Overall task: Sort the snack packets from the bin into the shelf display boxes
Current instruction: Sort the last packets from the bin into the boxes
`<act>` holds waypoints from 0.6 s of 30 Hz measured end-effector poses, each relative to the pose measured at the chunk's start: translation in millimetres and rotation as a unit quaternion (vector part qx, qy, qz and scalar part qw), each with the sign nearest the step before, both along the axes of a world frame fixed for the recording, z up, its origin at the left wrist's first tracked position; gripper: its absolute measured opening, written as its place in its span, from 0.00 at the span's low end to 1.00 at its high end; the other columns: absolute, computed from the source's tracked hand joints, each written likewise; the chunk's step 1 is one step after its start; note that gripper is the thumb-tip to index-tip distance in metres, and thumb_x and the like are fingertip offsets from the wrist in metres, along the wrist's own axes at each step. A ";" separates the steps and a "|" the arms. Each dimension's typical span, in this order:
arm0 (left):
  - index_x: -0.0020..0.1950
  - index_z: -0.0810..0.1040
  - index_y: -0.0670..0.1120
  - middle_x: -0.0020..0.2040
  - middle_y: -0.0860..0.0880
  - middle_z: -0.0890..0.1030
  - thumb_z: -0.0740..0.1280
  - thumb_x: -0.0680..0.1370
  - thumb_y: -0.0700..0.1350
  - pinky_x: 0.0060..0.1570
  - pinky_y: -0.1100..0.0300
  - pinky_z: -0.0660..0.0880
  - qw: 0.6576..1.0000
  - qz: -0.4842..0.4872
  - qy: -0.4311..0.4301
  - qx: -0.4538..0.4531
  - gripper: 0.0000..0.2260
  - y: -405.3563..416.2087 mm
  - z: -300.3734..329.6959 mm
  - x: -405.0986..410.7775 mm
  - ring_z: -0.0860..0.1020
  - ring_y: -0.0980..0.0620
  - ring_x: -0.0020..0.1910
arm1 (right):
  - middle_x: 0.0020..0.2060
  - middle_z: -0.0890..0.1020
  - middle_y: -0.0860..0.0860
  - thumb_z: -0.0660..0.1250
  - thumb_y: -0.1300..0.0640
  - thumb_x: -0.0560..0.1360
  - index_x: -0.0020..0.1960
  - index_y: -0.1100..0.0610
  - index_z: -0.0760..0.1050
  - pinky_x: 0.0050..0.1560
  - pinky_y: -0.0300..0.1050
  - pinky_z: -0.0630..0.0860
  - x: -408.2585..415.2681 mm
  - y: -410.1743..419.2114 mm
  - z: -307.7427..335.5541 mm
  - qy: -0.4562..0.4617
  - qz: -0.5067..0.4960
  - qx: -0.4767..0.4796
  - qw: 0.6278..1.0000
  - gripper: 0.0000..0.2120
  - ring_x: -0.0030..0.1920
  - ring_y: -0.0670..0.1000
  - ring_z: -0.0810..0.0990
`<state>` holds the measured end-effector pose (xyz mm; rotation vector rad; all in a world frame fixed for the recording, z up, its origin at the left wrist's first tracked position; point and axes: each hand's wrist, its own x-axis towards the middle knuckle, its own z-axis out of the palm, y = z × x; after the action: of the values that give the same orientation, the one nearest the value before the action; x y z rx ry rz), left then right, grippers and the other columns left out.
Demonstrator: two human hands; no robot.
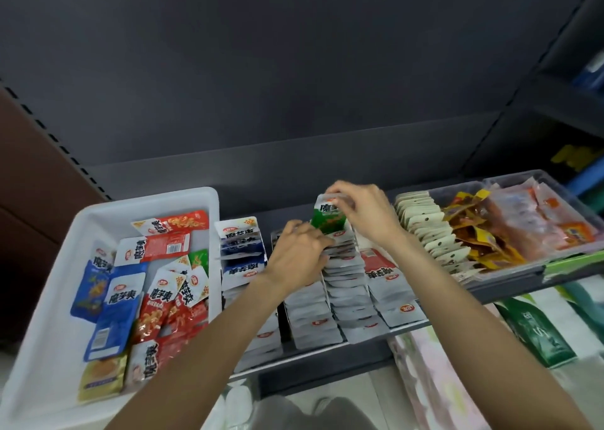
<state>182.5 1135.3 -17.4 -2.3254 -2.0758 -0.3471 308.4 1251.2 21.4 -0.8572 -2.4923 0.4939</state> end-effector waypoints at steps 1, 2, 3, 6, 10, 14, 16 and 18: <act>0.62 0.79 0.49 0.56 0.49 0.81 0.63 0.77 0.46 0.65 0.54 0.58 1.000 -0.001 -0.001 0.006 0.14 -0.2 -0.3 -0.3 0.74 0.48 0.58 | 0.41 0.84 0.50 0.65 0.60 0.76 0.52 0.49 0.79 0.40 0.45 0.74 -3.8 -1.7 -3.3 -0.060 0.007 0.023 0.998 0.08 0.42 0.54 0.81; 0.60 0.80 0.48 0.54 0.48 0.82 0.64 0.77 0.46 0.64 0.54 0.59 1.000 -0.002 -0.001 0.012 0.13 -0.4 -1.6 -0.9 0.75 0.48 0.56 | 0.43 0.84 0.49 0.64 0.59 0.76 0.52 0.49 0.79 0.41 0.45 0.72 -6.7 -2.5 -5.5 -0.112 0.007 0.056 0.992 0.09 0.45 0.55 0.81; 0.58 0.80 0.48 0.53 0.48 0.82 0.65 0.76 0.45 0.63 0.54 0.61 1.000 -0.004 -0.001 0.021 0.12 -0.2 -3.0 -2.0 0.76 0.48 0.55 | 0.45 0.84 0.49 0.63 0.58 0.76 0.52 0.49 0.80 0.43 0.46 0.72 -8.6 -3.2 -4.6 -0.149 0.004 0.087 0.985 0.09 0.48 0.55 0.81; 0.56 0.81 0.47 0.51 0.48 0.83 0.67 0.74 0.45 0.62 0.52 0.64 0.999 -0.010 0.004 0.040 0.12 -0.9 -5.1 -3.0 0.77 0.48 0.53 | 0.47 0.83 0.50 0.60 0.58 0.77 0.51 0.50 0.80 0.42 0.44 0.71 -16.0 -6.4 -0.2 -0.244 0.000 0.117 0.963 0.10 0.50 0.57 0.80; 0.61 0.79 0.46 0.55 0.48 0.82 0.68 0.74 0.47 0.67 0.50 0.63 0.999 -0.024 0.022 0.041 0.16 -6.3 -8.0 -5.2 0.76 0.47 0.58 | 0.48 0.82 0.53 0.61 0.59 0.76 0.50 0.50 0.80 0.42 0.45 0.69 -24.3 -10.5 -3.3 -0.308 -0.010 0.102 0.946 0.10 0.50 0.59 0.79; 0.59 0.80 0.47 0.55 0.52 0.81 0.65 0.75 0.48 0.63 0.54 0.66 0.983 -0.005 -0.047 0.176 0.15 -33.6 -10.8 -19.7 0.75 0.52 0.58 | 0.52 0.82 0.47 0.64 0.56 0.77 0.55 0.49 0.80 0.46 0.46 0.74 -16.6 -21.4 0.3 -0.181 -0.027 0.076 0.980 0.09 0.51 0.53 0.81; 0.56 0.81 0.47 0.50 0.52 0.82 0.64 0.76 0.47 0.57 0.58 0.69 0.959 0.050 -0.106 0.259 0.12 -58.8 -6.2 -36.2 0.76 0.54 0.53 | 0.49 0.83 0.47 0.66 0.57 0.76 0.55 0.51 0.80 0.44 0.45 0.77 -17.6 -44.8 8.1 -0.020 -0.018 0.046 0.999 0.09 0.47 0.50 0.82; 0.52 0.82 0.45 0.44 0.51 0.82 0.63 0.76 0.46 0.50 0.59 0.71 0.935 0.119 -0.145 0.299 0.10 -89.7 -2.4 -59.6 0.76 0.54 0.47 | 0.47 0.84 0.47 0.66 0.58 0.76 0.54 0.53 0.81 0.45 0.43 0.78 -29.6 -74.9 15.2 0.095 0.019 0.025 0.995 0.09 0.45 0.46 0.82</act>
<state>122.9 1045.5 -19.7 -1.7259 -1.9477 -1.1806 278.8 1176.3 36.6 -0.7100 -2.3393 0.4986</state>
